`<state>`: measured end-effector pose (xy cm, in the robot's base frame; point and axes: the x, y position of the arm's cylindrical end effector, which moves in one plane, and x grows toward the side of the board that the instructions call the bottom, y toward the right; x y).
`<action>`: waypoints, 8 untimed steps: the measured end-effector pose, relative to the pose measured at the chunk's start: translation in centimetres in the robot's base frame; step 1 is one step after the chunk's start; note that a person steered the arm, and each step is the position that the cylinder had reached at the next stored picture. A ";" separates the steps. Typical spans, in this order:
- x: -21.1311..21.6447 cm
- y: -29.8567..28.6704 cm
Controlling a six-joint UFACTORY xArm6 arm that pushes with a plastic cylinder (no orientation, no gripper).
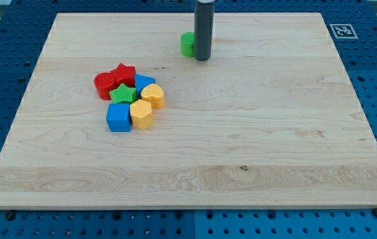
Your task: Touch the green circle
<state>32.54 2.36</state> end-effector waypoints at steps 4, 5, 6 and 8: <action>-1.4 3.0; -2.2 3.8; -2.6 3.8; -3.0 3.8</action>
